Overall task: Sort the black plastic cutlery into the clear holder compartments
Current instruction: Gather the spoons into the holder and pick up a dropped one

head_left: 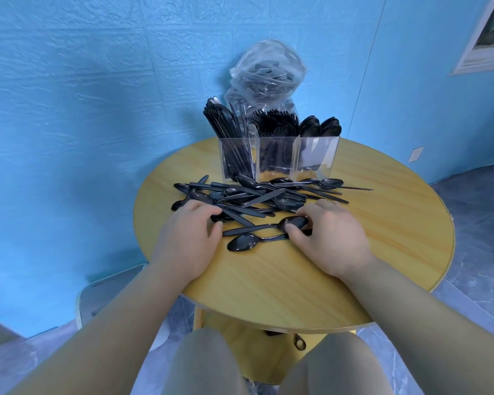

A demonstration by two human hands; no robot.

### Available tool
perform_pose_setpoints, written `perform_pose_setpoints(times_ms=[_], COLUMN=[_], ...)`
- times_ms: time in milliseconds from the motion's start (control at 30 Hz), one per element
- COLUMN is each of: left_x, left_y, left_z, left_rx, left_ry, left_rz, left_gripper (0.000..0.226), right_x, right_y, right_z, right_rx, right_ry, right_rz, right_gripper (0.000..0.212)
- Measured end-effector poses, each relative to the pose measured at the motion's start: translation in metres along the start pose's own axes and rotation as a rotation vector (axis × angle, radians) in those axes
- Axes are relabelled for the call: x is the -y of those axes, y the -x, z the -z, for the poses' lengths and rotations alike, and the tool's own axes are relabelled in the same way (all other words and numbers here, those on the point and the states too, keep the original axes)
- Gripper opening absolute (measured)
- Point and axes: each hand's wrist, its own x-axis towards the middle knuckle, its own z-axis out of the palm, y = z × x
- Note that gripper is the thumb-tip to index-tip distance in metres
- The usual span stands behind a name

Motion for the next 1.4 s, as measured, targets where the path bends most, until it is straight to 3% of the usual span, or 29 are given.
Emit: perform_pose_setpoints(times_ms=[267,433,567,667,800,933,1033,1167,1300,1400], left_x=[0.001,0.003,0.002,-0.001,-0.004,-0.003,-0.003,-0.005,-0.002,-0.003], left_y=[0.001,0.003,0.006,0.006,0.001,-0.005,0.000,0.013,0.011,0.010], left_z=[0.000,0.001,0.004,0.003,0.001,0.001,0.002,0.005,0.001,0.000], left_rx=[-0.003,-0.080,-0.147,-0.114,-0.015,-0.067,-0.049,-0.027,0.003,-0.089], left_ry=[0.095,0.151,0.197,0.201,0.146,0.089,0.095,0.062,0.018,0.053], left_rz=[-0.125,-0.179,-0.213,-0.145,-0.070,-0.032,-0.163,-0.433,-0.466,-0.319], left_gripper=[0.013,0.005,0.017,0.010,0.030,0.039,0.034,0.054,0.034,0.026], right_x=[0.001,-0.002,-0.004,-0.005,-0.006,-0.002,-0.002,-0.004,0.006,0.006], right_y=[0.000,0.001,0.001,0.001,0.002,0.006,0.009,0.011,0.012,0.009], right_z=[0.004,0.004,0.003,0.001,-0.001,0.000,0.005,0.008,0.004,0.007], right_rx=[0.062,-0.032,-0.119,-0.148,-0.162,-0.196,-0.274,-0.249,-0.171,-0.262], right_ry=[-0.129,-0.193,-0.264,-0.283,-0.255,-0.257,-0.299,-0.334,-0.232,-0.168], right_rz=[0.033,0.016,0.025,0.062,0.138,0.215,0.194,0.211,0.364,0.449], right_gripper=[0.018,0.005,0.005,0.006,0.013,0.009,0.008,0.005,0.012,0.023])
